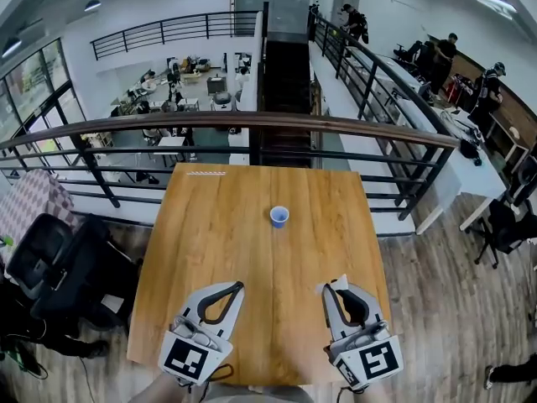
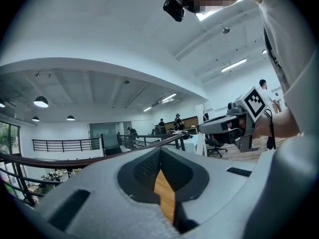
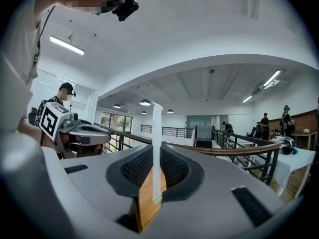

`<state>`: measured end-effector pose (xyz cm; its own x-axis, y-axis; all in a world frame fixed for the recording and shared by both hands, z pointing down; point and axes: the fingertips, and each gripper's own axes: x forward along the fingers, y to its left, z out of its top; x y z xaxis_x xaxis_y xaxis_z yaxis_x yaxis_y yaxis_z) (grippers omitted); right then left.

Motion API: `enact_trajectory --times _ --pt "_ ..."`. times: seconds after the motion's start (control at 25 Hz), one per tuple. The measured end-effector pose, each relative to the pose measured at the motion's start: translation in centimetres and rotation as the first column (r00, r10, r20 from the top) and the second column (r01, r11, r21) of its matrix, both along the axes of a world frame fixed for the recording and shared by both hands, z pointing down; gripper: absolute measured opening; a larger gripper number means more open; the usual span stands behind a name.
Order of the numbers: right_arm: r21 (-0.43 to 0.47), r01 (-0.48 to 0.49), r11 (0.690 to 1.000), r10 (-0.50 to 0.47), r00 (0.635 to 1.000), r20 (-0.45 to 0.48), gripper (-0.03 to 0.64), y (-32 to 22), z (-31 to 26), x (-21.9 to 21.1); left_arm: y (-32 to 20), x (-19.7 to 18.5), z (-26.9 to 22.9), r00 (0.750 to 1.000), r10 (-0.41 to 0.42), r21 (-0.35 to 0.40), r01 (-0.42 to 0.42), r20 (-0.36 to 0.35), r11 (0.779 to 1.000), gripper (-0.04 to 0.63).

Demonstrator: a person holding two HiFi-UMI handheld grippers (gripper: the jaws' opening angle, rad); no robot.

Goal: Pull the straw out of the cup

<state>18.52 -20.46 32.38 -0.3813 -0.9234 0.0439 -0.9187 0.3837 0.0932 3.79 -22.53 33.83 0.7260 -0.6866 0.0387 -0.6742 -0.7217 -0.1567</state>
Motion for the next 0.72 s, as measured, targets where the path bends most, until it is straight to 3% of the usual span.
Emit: enact_trajectory --times 0.72 --pt "-0.004 0.011 1.0 -0.011 1.0 0.03 0.052 -0.6 0.0 0.4 -0.3 2.1 0.4 0.999 0.038 -0.005 -0.038 0.001 0.999 0.012"
